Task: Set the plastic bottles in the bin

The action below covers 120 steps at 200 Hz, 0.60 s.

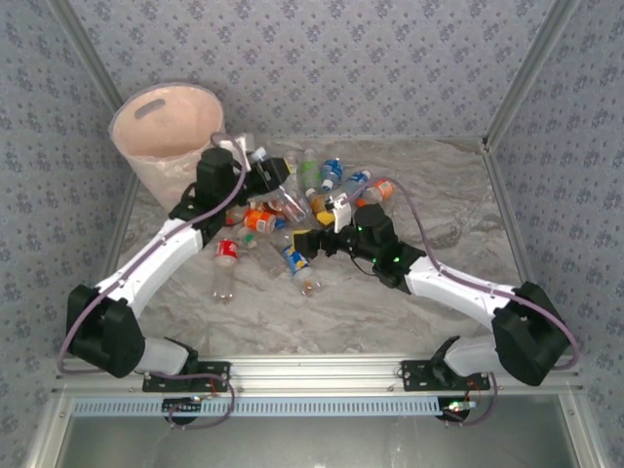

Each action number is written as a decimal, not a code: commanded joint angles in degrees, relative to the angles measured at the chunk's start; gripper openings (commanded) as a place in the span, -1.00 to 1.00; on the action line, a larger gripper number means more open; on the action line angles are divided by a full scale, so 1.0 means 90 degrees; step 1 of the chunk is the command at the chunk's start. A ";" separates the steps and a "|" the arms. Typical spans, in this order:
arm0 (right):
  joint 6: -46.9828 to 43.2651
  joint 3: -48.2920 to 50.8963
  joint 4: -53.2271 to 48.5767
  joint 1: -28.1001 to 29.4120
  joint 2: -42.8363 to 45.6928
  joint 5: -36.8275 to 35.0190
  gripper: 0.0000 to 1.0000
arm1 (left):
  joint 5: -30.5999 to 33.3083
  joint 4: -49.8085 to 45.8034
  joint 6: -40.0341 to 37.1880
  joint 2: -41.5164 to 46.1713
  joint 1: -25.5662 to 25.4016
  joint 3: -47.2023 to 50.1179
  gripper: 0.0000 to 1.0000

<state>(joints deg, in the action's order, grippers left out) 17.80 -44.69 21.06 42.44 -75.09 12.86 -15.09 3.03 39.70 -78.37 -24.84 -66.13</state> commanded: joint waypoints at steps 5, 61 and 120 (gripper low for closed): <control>-0.0240 0.0002 -0.0174 -0.0110 0.0271 -0.0453 1.00 | 0.0822 -0.0380 -0.0906 0.0501 0.0135 -0.0776 0.11; -0.0108 0.0142 -0.0018 -0.0145 0.0316 -0.1028 1.00 | 0.3192 -0.0563 -0.2404 0.0520 0.0541 -0.2157 0.12; -0.0079 0.0158 0.0062 -0.0135 0.0274 -0.1106 1.00 | 0.3985 -0.0152 -0.4024 -0.0196 0.1606 -0.2785 0.13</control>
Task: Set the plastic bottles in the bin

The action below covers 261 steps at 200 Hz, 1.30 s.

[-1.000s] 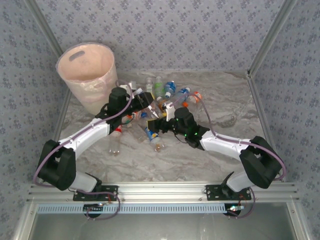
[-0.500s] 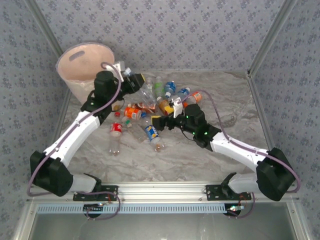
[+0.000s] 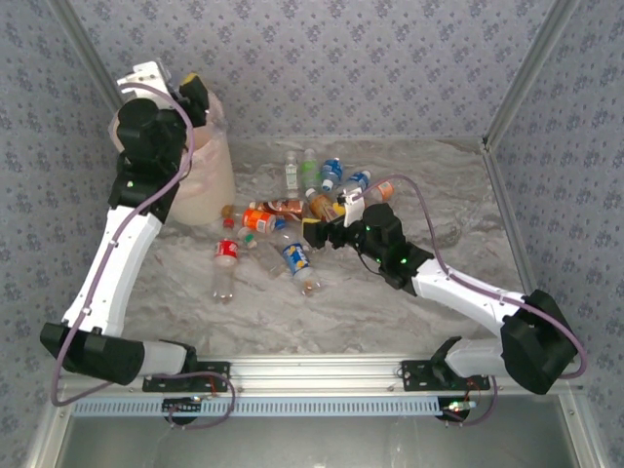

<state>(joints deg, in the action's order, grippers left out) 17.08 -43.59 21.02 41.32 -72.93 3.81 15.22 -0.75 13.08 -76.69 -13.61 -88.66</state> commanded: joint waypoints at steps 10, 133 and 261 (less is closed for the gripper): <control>0.0016 0.0043 0.0067 -0.0007 0.0020 -0.0100 1.00 | 0.0695 0.0242 -0.1244 -0.0561 0.0583 -0.0421 0.13; 0.0182 -0.0095 -0.0037 0.0018 -0.0219 0.0106 1.00 | 0.0647 -0.1611 -0.1660 -0.2264 0.1865 -0.1296 0.10; 0.0163 -0.0197 -0.0215 0.0126 -0.0280 0.0159 1.00 | 0.1520 -0.3677 -0.1115 -0.3725 0.2103 -0.3121 0.53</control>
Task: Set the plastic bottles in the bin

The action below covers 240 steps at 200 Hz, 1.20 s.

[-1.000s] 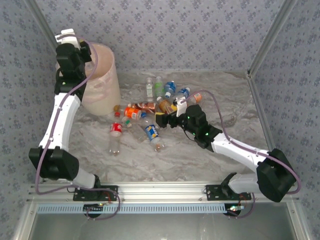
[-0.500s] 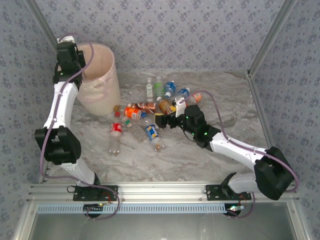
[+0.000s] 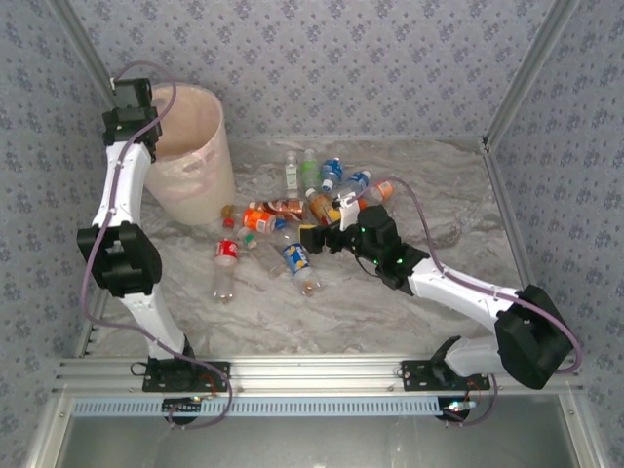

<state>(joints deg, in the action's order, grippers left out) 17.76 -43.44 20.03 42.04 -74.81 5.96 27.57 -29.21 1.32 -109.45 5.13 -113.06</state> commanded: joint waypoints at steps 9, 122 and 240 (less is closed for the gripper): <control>0.0080 -0.0215 -0.0125 0.0047 -0.0072 -0.0130 1.00 | 0.0136 -0.0638 0.0257 -0.0104 0.0017 -0.0529 0.57; -0.0188 -0.0396 -0.1801 0.0446 -0.0488 -0.1044 1.00 | -0.1684 -0.1475 0.1371 0.0496 -0.0081 -0.1146 0.96; -0.0247 -0.0880 -0.2895 0.1427 -0.1289 -0.1460 1.00 | -0.4063 0.1121 0.3603 0.3159 -0.0553 0.2069 0.96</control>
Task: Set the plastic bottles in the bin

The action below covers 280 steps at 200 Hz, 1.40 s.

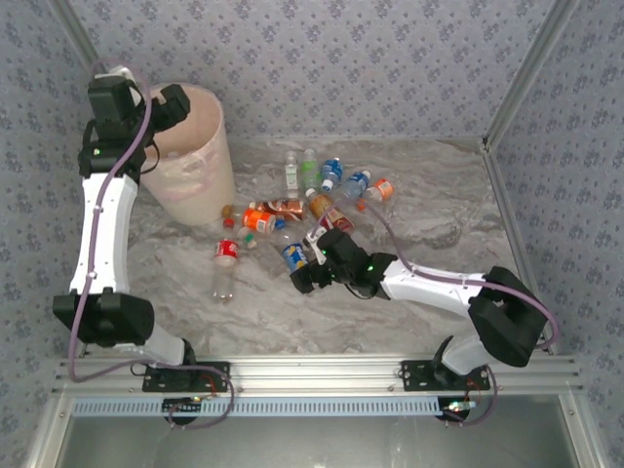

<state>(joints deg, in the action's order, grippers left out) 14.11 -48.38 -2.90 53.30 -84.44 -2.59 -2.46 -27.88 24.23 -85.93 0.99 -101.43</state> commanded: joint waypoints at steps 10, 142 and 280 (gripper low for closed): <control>0.0229 -0.0391 -0.0335 0.0201 -0.0338 -0.0393 1.00 | -0.0959 0.1537 0.1624 0.0909 -0.0160 0.1406 0.96; 0.0715 -0.1177 -0.1447 0.0455 -0.1567 -0.1046 0.93 | -0.0765 0.2336 0.2684 0.1977 -0.2733 0.4031 0.96; 0.0805 -0.0022 -0.0257 0.0426 -0.0722 -0.1971 0.26 | -0.0391 0.1447 0.2434 0.1353 -0.2927 0.4123 0.96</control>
<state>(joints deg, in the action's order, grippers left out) 20.60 -51.00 -8.80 57.45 -94.85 -16.19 -6.48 -13.82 47.40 -72.82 -25.15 -63.22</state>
